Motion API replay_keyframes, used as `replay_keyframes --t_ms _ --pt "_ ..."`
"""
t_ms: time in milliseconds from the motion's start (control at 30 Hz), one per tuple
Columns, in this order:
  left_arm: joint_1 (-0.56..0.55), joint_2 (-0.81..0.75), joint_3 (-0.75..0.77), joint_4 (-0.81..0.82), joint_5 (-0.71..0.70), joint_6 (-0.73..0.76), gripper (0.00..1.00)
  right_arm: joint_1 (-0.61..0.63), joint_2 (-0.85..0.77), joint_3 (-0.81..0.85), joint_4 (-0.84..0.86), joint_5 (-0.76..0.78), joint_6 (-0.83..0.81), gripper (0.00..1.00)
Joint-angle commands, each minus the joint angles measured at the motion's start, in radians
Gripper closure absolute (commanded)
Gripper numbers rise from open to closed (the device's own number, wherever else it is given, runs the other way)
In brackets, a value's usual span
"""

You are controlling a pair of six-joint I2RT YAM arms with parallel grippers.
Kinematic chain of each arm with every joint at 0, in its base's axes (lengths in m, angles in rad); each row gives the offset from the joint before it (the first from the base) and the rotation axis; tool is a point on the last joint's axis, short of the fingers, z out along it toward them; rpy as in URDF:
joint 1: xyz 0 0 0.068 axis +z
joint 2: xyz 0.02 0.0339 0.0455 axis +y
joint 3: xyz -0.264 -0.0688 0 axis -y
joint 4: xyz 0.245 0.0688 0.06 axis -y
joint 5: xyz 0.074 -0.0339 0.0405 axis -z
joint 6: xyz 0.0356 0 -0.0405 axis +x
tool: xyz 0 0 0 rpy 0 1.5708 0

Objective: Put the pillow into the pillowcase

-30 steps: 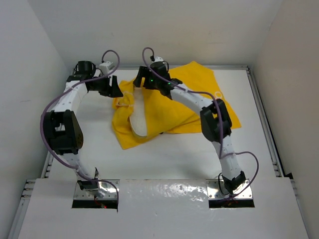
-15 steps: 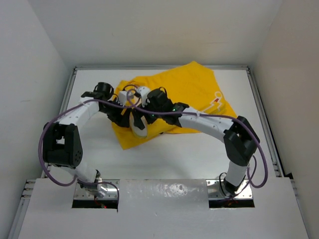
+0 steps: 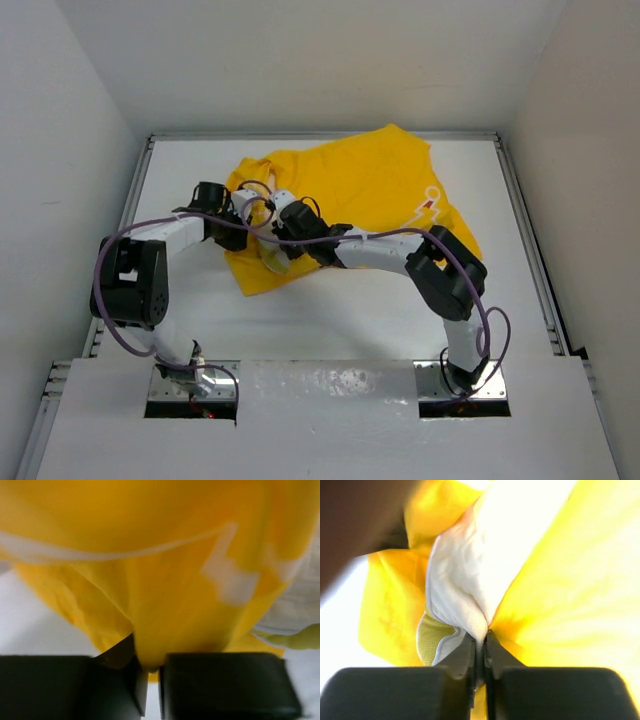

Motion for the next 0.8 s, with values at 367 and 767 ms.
replay_keyframes --t_ms 367,767 --pt "0.097 -0.082 0.191 -0.385 0.375 0.318 1.0 -0.188 0.018 0.169 0.2 0.12 0.386 1.0" --pt "0.037 -0.083 0.511 -0.852 0.664 0.578 1.0 -0.191 0.332 0.582 -0.014 0.208 0.471 1.0"
